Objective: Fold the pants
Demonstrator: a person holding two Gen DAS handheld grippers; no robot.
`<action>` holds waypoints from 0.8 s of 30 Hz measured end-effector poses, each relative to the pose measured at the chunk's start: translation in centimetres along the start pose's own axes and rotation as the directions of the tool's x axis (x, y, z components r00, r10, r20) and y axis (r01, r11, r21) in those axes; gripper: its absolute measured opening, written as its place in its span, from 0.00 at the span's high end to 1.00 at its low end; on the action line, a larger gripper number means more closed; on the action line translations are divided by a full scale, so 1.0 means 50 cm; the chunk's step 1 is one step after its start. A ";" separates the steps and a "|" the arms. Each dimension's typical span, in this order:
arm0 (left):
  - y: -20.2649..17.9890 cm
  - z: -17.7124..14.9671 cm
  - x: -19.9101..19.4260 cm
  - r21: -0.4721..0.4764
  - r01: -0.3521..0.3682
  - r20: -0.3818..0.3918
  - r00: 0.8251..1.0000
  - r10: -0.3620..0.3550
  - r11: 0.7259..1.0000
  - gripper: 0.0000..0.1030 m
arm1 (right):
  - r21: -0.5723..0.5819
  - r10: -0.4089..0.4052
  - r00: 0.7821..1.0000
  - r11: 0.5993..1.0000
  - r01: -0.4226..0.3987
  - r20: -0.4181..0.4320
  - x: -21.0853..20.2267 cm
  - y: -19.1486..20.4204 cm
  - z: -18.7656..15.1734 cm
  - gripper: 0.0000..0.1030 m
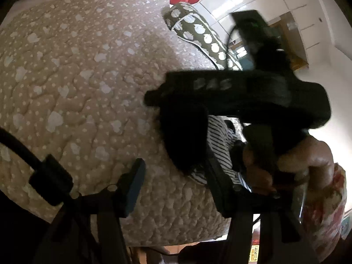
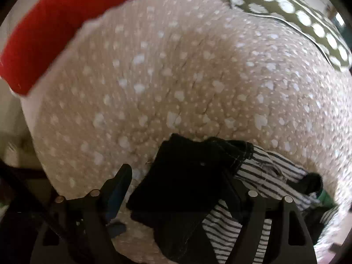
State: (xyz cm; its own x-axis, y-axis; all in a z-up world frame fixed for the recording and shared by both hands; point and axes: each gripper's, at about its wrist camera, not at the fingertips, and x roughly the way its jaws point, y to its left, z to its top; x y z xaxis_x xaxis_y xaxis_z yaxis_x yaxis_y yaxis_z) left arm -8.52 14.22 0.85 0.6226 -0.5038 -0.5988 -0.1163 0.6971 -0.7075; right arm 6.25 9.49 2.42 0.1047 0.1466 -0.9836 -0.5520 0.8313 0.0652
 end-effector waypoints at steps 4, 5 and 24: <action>-0.030 -0.009 0.007 0.045 0.027 -0.007 1.000 -0.026 0.999 0.45 | -0.051 -0.043 0.999 0.998 0.043 -0.001 -0.009 -0.002 -0.009 0.49; -0.039 -0.010 0.010 0.058 0.034 -0.009 0.999 -0.033 0.998 0.45 | -0.042 -0.031 0.999 0.999 0.032 0.006 -0.012 -0.008 -0.011 0.58; -0.133 -0.006 0.081 0.169 -0.055 -0.034 0.998 0.061 0.984 0.78 | 0.040 0.194 0.962 0.978 -0.205 0.191 -0.152 -0.142 -0.106 0.67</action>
State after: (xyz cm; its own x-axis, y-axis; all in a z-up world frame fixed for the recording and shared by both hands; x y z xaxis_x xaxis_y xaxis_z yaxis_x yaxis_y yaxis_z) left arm -5.46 7.39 3.03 0.5880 -0.4769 -0.6533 -0.0181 0.7997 -0.6001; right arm 5.01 -0.37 8.56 0.1517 0.4050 -0.9016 -0.5284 0.8042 0.2723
